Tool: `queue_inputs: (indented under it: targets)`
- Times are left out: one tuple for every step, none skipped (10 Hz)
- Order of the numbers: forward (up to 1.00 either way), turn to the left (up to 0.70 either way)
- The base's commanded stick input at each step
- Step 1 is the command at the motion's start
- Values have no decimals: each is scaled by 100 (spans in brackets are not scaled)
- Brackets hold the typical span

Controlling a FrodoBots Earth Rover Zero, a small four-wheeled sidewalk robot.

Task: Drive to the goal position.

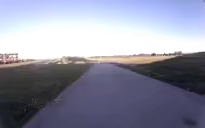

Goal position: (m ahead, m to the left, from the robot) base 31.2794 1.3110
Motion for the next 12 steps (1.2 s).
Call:
queue_inputs:
  targets:
    - [70,-17]
    - [70,-17]
    - [70,-17]
    - [70,-17]
    - [70,-17]
    - [70,-16]
    - [70,-15]
    - [70,-14]
    - [70,-13]
    - [70,-13]
    - [70,-13]
    - [70,-12]
